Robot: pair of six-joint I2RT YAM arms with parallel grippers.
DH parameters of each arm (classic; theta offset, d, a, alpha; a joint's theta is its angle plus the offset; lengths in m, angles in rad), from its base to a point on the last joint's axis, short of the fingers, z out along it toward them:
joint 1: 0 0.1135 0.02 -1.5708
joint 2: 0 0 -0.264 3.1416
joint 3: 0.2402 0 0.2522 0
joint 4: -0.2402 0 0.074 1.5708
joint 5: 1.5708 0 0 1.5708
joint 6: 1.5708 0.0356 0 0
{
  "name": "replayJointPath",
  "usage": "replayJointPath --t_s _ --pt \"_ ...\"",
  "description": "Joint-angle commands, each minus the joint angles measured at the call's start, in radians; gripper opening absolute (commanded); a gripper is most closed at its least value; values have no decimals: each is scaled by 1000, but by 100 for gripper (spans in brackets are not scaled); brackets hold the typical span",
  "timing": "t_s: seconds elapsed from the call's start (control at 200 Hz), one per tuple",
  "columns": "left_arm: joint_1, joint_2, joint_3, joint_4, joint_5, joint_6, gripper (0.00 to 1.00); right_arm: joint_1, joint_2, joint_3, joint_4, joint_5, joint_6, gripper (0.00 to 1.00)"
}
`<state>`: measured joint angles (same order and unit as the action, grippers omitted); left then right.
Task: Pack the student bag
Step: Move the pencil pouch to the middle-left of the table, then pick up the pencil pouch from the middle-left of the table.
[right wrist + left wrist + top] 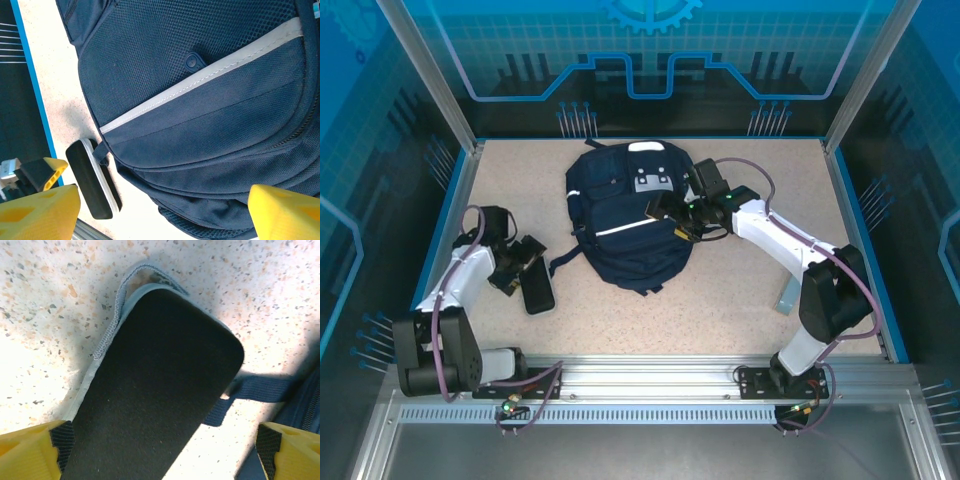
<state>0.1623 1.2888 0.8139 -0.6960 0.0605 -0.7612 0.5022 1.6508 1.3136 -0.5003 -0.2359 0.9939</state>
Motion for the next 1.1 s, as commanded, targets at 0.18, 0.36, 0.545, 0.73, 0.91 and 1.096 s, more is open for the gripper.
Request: replayJointPath --t_s 0.18,0.36,0.545,0.73,0.91,1.096 --pt "-21 66 86 -118 -54 198 99 -5 -22 -22 2 10 8 88" --pt "-59 201 158 -155 -125 281 99 2 -23 -25 18 11 -1 91" --pt "-66 319 205 -152 -129 317 99 9 -52 -54 56 18 -9 94" --pt "-68 384 225 -135 -116 304 92 9 -53 -54 40 17 -6 95" --pt "-73 384 219 -129 -129 281 82 9 -54 -57 42 14 -3 95" --pt "-73 264 212 -106 -118 264 70 14 -61 -69 73 -6 -23 94"
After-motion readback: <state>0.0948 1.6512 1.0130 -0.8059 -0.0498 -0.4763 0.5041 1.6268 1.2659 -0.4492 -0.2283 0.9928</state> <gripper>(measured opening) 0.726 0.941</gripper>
